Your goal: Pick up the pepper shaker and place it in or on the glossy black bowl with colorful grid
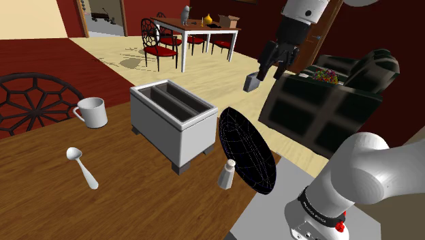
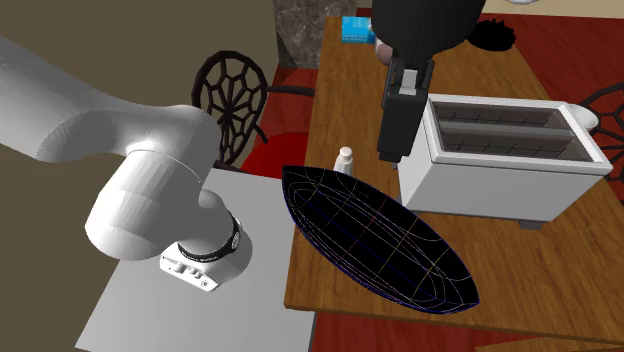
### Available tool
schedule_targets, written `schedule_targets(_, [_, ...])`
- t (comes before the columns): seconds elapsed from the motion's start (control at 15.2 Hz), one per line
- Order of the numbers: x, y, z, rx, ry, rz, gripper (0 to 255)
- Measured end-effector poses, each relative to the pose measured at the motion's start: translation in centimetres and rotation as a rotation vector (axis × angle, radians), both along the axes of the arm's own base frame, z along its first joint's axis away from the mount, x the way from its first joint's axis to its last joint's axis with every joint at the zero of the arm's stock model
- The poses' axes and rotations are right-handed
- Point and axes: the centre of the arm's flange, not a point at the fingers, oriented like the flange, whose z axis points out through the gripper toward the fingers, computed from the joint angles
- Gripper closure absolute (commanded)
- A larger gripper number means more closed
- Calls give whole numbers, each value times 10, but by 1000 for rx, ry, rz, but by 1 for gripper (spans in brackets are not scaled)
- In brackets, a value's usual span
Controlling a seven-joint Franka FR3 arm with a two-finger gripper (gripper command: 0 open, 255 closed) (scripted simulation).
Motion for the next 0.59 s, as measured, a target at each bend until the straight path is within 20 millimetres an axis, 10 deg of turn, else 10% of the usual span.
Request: schedule_targets(0.59, [-4,68,-67,-64,48,43,0])
